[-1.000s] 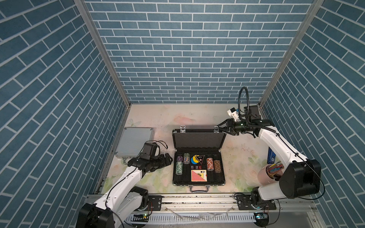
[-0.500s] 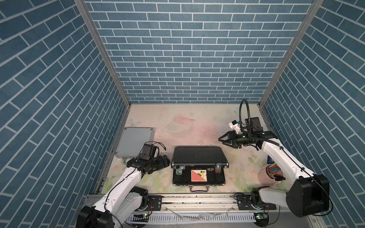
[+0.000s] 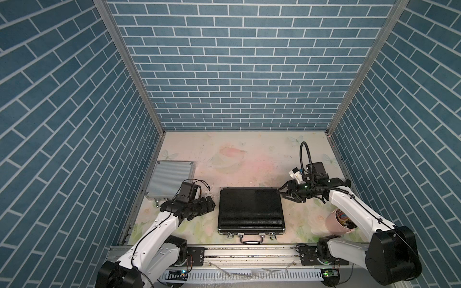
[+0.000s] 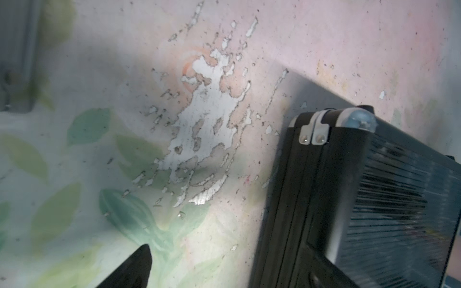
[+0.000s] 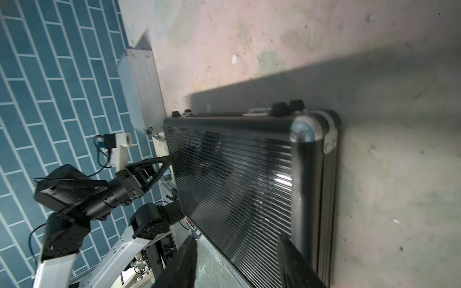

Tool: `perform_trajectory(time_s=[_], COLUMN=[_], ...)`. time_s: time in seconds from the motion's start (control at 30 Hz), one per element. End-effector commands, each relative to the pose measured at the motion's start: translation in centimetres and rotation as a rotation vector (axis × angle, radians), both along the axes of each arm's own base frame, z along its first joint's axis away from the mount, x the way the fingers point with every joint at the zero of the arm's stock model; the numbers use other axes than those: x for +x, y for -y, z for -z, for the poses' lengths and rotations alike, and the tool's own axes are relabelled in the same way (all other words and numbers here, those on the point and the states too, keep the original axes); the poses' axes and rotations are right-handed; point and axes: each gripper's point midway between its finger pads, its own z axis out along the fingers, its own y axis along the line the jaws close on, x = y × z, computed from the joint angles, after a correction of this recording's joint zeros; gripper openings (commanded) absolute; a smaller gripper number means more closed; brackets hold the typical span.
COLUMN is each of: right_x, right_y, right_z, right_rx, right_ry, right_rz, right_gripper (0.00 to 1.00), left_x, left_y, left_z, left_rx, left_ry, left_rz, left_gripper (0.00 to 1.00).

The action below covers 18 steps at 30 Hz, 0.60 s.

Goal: Close the poker set cases
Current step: Close the lid of the poker set case, then adjust the poker set case at the center of the board.

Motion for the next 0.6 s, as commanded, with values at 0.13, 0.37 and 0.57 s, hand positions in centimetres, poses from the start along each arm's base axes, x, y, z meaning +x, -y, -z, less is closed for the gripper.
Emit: perform_trajectory(time_s=[0.13, 0.37, 0.57], right_x=[-1.9, -2.2, -1.6], right_y=[-0.2, 0.3, -1.3], right_z=[3.2, 5.0, 6.0], right_rx=[-0.11, -0.162, -0.121], right_ry=[-0.013, -0.004, 0.004], right_rz=[-0.012, 0.003, -0.024], right_gripper=[0.58, 0.62, 0.63], left_x=[-2.4, -5.9, -8.2], left_y=[3.0, 4.9, 5.7], left_z=[0.0, 1.0, 2.2], left_rx=[-0.041, -0.087, -0.098], left_ry=[-0.02, -0.062, -0.11], left_rz=[0.132, 0.206, 0.257], left_gripper=[0.95, 0.96, 0.96])
